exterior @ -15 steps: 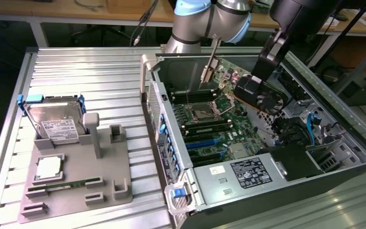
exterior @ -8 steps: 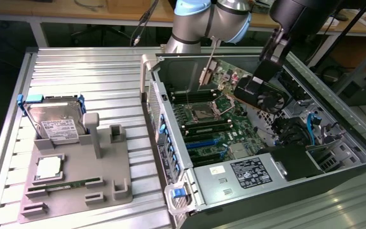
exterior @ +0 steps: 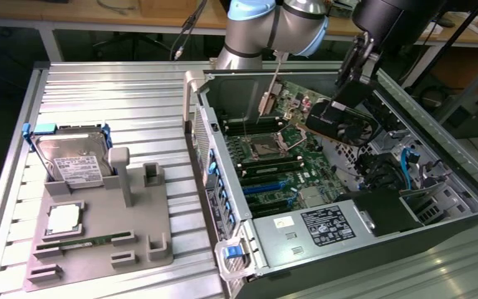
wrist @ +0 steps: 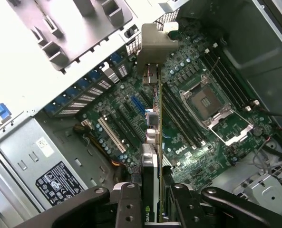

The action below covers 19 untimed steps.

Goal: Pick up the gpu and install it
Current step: 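Insert the gpu into the slot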

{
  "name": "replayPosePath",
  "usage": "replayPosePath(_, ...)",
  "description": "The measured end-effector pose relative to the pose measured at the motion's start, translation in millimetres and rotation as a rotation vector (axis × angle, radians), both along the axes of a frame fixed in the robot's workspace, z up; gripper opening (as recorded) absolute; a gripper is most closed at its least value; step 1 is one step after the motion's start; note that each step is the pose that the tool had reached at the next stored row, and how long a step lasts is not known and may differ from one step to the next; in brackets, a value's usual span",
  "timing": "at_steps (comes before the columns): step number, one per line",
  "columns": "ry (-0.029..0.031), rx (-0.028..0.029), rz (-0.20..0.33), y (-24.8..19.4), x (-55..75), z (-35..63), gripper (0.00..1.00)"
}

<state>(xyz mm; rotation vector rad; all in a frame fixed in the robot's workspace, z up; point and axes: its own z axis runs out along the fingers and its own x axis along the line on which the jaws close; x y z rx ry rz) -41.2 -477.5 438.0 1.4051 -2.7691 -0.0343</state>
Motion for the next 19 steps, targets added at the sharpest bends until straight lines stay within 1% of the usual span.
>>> replayPosePath(6, 0.0000, 0.0001, 0.072, 0.0, 0.0, 0.0, 0.27)
replayPosePath(9, 0.0000, 0.0000, 0.134, 0.0, 0.0, 0.0, 0.27)
replayPosePath(17, 0.0000, 0.0000, 0.263, 0.1, 0.0, 0.0, 0.27)
replayPosePath(19, 0.0000, 0.0001, 0.307, 0.1, 0.0, 0.0, 0.27)
